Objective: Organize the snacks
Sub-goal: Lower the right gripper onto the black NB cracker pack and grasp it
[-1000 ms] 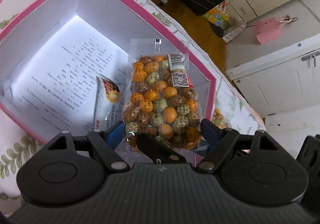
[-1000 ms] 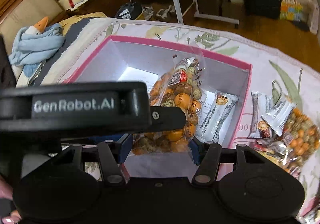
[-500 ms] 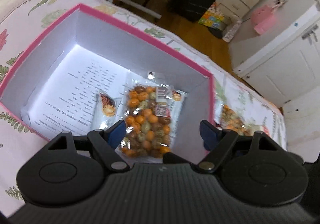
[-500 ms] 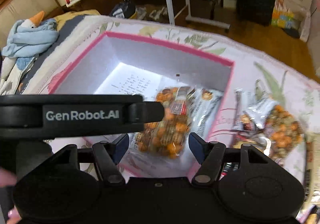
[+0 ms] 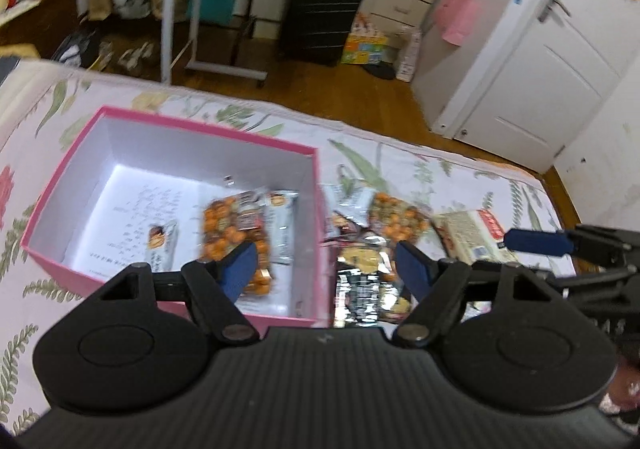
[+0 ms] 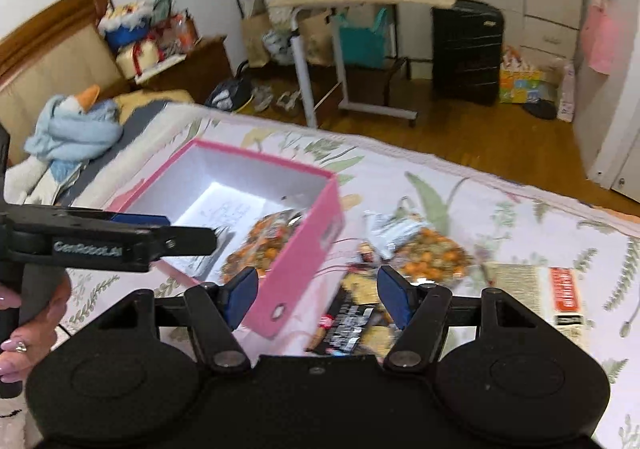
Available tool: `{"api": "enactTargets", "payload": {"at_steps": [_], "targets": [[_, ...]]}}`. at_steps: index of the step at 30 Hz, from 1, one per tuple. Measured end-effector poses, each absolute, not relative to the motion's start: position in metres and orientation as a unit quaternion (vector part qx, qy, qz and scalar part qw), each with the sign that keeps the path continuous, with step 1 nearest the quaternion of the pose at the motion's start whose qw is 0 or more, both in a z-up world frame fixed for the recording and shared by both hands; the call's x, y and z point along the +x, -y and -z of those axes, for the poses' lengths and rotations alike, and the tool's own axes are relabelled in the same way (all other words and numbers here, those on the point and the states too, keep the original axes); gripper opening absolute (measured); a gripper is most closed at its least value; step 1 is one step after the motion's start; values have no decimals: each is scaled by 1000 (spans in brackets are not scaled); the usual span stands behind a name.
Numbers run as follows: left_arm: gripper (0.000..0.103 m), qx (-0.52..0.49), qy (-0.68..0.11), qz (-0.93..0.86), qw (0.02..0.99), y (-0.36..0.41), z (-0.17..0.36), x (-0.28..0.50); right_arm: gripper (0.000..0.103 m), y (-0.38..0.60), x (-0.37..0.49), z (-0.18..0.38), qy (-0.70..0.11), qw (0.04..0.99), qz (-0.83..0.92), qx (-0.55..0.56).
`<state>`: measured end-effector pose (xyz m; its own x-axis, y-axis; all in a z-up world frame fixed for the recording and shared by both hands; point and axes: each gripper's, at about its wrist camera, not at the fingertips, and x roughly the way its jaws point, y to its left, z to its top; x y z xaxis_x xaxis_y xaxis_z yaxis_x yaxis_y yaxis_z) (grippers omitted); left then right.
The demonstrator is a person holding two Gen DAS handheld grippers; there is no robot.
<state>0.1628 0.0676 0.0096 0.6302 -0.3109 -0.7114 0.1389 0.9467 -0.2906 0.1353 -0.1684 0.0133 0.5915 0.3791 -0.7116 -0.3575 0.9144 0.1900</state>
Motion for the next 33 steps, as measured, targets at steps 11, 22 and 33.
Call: {"api": "enactTargets", "payload": {"at_steps": [11,22,33], "targets": [[72,-52,-428,167,887,29,13,159,71,237,138,5,-390,905,-168,22],[72,-18,-450,152,880,66,76,165,71,294,153,77,-427,889,-154,55],[72,-12,-439,71,896,67,131,162,65,256,174,135,-462,848,-234,113]]}}
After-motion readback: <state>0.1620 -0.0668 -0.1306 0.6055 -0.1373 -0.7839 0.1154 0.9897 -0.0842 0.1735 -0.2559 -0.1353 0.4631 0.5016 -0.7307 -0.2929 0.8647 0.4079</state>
